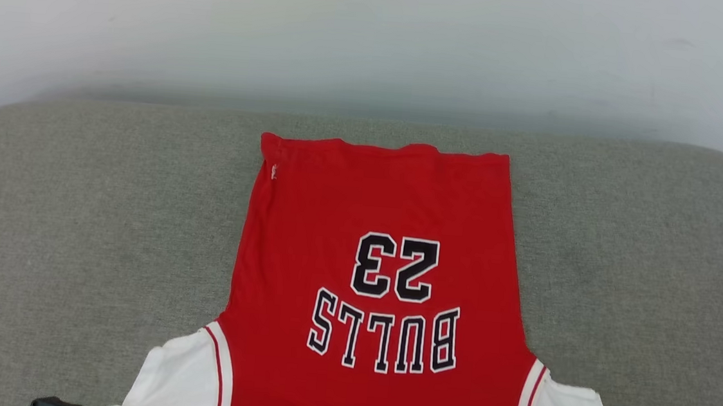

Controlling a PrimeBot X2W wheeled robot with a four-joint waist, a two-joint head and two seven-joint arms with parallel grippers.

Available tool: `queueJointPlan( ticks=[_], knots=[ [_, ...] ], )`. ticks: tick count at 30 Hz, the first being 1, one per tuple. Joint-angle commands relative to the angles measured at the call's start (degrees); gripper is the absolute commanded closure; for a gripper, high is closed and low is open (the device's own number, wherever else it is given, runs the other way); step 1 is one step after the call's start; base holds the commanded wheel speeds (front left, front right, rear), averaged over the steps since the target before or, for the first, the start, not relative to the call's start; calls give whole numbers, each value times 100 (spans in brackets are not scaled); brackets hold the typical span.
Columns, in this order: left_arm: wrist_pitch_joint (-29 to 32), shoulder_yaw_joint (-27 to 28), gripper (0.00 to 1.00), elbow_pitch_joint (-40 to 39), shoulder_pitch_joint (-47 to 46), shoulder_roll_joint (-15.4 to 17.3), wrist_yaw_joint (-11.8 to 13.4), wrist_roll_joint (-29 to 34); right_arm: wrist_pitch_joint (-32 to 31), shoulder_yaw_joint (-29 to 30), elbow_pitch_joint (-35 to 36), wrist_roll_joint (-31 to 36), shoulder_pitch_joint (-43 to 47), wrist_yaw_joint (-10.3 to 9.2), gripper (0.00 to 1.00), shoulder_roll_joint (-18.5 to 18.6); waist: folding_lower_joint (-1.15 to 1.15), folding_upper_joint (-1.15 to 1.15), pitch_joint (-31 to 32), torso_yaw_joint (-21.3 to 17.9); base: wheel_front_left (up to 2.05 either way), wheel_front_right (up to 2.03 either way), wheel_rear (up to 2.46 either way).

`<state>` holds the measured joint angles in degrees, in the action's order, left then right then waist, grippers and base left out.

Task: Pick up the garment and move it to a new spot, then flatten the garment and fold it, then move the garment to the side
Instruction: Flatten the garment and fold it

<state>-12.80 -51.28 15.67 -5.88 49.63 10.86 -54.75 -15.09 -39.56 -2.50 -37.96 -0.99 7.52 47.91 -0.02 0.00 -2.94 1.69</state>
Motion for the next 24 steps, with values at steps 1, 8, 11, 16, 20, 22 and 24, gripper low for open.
queueJointPlan(
  ticks=[1,8,11,16,20,22,24],
  knots=[
    [19,-30,100,-81,181,3,59,-75,-250,183,198,-90,368,-6,100,95,2,0,89,30,0,0,0],
    [-1,-57,100,-357,460,26,235,-156,-1050,909,756,-65,1206,-6,46,72,2,0,110,77,0,0,0],
    [-6,-52,100,-414,327,-49,243,-105,-1233,1304,983,-39,1252,-6,0,-37,2,0,108,114,0,0,0],
    [-16,-84,100,-477,186,-76,284,45,-1348,2141,1355,116,1022,-5,0,-61,2,0,115,133,0,0,0],
    [-38,-49,100,-570,87,-120,333,102,-1342,2880,1704,229,648,-5,0,-1,2,0,30,179,0,0,0],
    [-45,-48,100,-603,37,-144,307,123,-1302,3178,1827,267,294,-6,0,27,2,0,-54,216,0,0,0],
    [-47,-68,100,-631,-39,-169,291,193,-1335,3389,1814,289,-107,-6,0,43,2,0,-157,278,0,0,0]
  ],
)
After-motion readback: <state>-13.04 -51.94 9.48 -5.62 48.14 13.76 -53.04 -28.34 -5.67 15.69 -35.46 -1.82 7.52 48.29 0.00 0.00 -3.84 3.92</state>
